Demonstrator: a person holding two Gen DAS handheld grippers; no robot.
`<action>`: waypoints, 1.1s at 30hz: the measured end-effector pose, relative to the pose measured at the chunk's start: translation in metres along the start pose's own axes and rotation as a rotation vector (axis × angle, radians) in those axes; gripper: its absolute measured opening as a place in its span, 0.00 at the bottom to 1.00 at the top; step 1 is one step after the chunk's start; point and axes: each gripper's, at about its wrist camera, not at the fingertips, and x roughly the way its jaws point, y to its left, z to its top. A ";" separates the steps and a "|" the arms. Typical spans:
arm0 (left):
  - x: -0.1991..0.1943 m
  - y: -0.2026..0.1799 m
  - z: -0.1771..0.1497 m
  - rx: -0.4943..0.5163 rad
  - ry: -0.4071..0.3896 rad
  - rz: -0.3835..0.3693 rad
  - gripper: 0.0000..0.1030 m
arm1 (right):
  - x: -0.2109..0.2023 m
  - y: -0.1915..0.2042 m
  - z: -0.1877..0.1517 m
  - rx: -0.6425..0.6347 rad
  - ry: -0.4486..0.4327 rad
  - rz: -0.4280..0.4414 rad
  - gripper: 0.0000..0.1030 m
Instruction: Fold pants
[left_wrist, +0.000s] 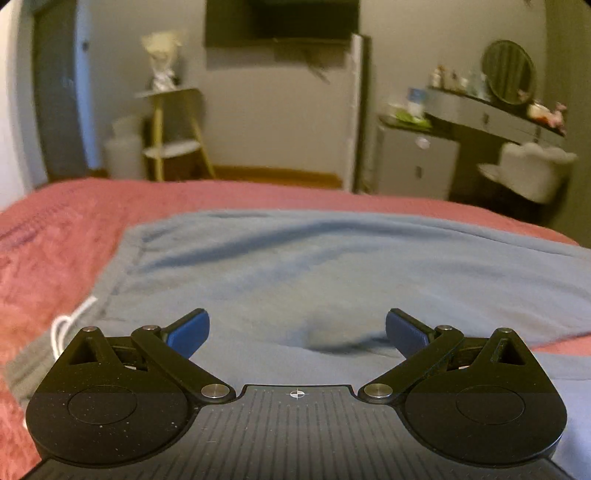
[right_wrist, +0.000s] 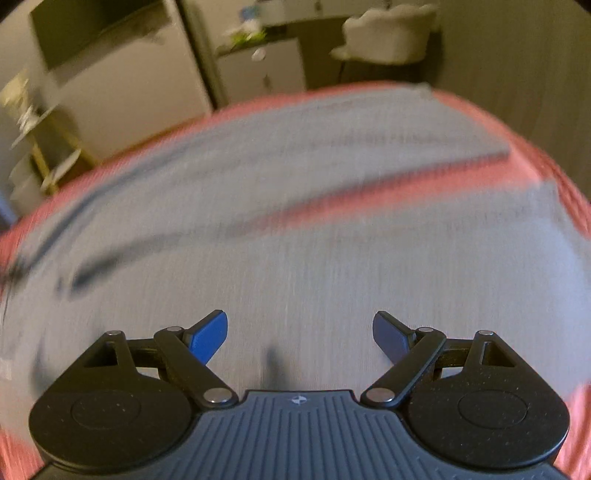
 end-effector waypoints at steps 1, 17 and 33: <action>0.009 0.004 0.001 -0.001 0.010 0.012 1.00 | 0.009 0.000 0.021 0.027 -0.003 -0.007 0.84; 0.090 0.031 -0.016 -0.050 0.069 0.028 1.00 | 0.239 0.018 0.249 0.413 0.032 -0.196 0.71; 0.103 0.042 -0.030 -0.097 0.038 -0.024 1.00 | 0.206 -0.038 0.210 0.460 -0.064 -0.106 0.02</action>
